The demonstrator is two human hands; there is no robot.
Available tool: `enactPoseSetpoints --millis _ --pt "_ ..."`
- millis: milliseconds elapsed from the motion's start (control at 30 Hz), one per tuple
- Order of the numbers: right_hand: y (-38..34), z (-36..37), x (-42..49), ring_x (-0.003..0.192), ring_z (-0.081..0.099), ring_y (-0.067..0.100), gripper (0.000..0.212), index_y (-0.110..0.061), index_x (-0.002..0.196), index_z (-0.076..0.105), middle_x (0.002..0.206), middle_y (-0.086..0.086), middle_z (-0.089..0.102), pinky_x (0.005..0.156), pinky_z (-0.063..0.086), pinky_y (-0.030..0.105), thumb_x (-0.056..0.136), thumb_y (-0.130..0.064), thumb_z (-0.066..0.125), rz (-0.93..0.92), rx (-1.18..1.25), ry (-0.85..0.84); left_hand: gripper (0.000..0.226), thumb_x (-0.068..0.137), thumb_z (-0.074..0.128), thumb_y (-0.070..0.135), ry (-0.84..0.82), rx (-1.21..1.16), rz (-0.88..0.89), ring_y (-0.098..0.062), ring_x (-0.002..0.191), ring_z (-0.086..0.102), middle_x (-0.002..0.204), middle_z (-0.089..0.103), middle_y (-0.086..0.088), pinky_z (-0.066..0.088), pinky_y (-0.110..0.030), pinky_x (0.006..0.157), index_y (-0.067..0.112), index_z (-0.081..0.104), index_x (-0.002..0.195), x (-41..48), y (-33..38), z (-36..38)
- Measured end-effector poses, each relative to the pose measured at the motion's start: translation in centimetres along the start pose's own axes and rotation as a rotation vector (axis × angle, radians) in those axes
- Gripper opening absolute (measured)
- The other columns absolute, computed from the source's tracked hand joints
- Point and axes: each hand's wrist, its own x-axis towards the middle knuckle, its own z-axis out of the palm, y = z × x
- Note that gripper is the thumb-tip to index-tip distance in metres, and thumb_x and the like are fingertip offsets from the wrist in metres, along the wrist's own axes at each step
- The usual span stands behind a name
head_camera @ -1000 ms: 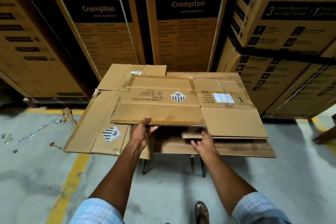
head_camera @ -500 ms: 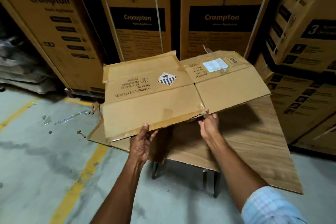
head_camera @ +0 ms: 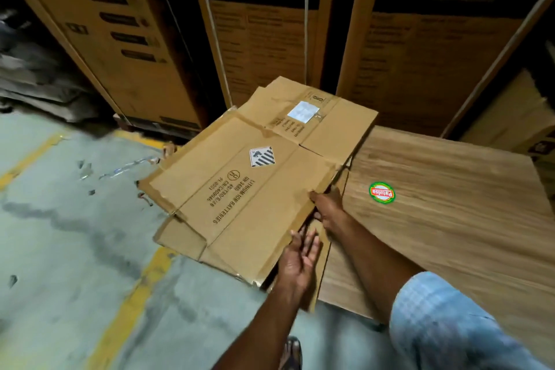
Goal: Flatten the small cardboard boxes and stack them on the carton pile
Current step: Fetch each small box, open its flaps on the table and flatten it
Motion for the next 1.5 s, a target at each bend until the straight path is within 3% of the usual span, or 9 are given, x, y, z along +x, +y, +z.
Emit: enactPoseSetpoints --millis 100,200,300,533,800,1033,1167,1333,1500 --pt "1.1 1.3 1.9 0.091 0.074 0.025 0.072 -0.018 0.123 0.062 0.110 0.003 0.075 0.080 0.064 0.048 0.058 -0.044 0.081 -0.083 -0.047 0.208 0.049 0.106 0.046 0.036 0.030 0.069 -0.085 -0.021 0.099 0.068 0.138 0.063 -0.017 0.062 -0.033 0.074 0.003 0.054 0.141 0.9 -0.9 0.2" --pt "-1.4 1.2 -1.0 0.087 0.071 0.020 0.058 -0.011 0.122 0.056 0.110 0.005 0.072 0.071 0.063 0.026 0.071 -0.018 0.082 -0.130 -0.013 0.233 0.042 0.103 0.045 0.053 -0.021 0.392 -0.355 -0.012 0.057 0.061 0.076 0.066 -0.003 0.048 -0.021 0.043 0.017 0.063 0.093 -1.0 -0.5 0.6" --pt "-2.0 -1.1 -1.8 0.075 0.065 0.014 0.043 -0.017 0.115 0.054 0.095 0.000 0.070 0.054 0.051 0.012 0.083 0.003 0.074 -0.177 -0.066 0.201 0.062 0.105 0.039 0.056 -0.142 0.914 -0.459 -0.008 0.038 0.047 0.055 0.056 0.003 0.024 -0.016 0.031 0.018 0.066 0.065 -3.9 0.4 2.5" --pt "-0.5 -4.2 -3.9 0.097 0.064 0.020 0.051 -0.011 0.137 0.049 0.121 0.009 0.068 0.073 0.051 0.021 0.092 0.001 0.069 -0.188 -0.166 0.160 0.043 0.090 0.062 0.054 -0.016 1.652 0.463 -0.022 0.065 0.060 0.067 0.065 -0.003 0.055 -0.037 0.069 0.014 0.062 0.072 -0.4 7.0 5.8" --pt "-0.8 -5.1 -5.1 0.132 0.046 0.045 0.084 -0.016 0.157 0.028 0.141 0.030 0.046 0.107 0.040 0.042 0.092 -0.056 0.063 -0.165 -0.954 0.231 0.050 0.078 0.082 0.053 -0.030 2.155 0.636 -0.028 0.098 0.064 0.105 0.067 -0.005 0.053 -0.035 0.080 0.018 0.064 0.109 2.3 7.8 4.9" --pt "3.7 -9.5 -12.2 0.130 0.056 0.031 0.070 -0.017 0.152 0.045 0.145 0.014 0.057 0.106 0.047 0.040 0.094 -0.053 0.061 -0.239 -0.678 0.164 0.055 0.082 0.071 0.057 0.152 2.290 0.859 -0.031 0.120 0.055 0.122 0.062 -0.009 0.042 -0.046 0.100 0.019 0.064 0.120 0.7 4.9 5.3" --pt "7.7 -9.4 -15.7 0.122 0.063 0.021 0.074 -0.018 0.153 0.044 0.144 0.008 0.060 0.102 0.050 0.033 0.092 -0.054 0.065 -0.262 -0.558 0.056 0.067 0.084 0.070 0.058 0.374 2.091 1.030 -0.038 0.129 0.046 0.133 0.057 -0.022 0.034 -0.056 0.108 0.009 0.059 0.128 0.9 12.2 4.6" --pt "7.7 -6.2 -14.9 0.110 0.068 0.025 0.052 -0.024 0.128 0.061 0.122 0.002 0.071 0.092 0.055 0.040 0.086 -0.056 0.063 -0.254 -0.485 0.133 0.100 0.082 0.067 0.073 0.560 2.144 0.814 -0.044 0.146 0.030 0.162 0.028 -0.022 0.026 -0.062 0.116 0.007 0.039 0.152 1.3 23.4 1.9" --pt "8.3 -2.9 -9.1 0.101 0.069 0.028 0.073 -0.022 0.120 0.064 0.109 0.004 0.071 0.086 0.058 0.038 0.067 -0.071 0.057 -0.198 -0.457 0.251 0.124 0.064 0.069 0.088 0.477 2.125 0.704 -0.046 0.149 0.026 0.164 0.026 -0.020 0.019 -0.070 0.116 0.021 0.026 0.160 4.1 28.2 -0.6"
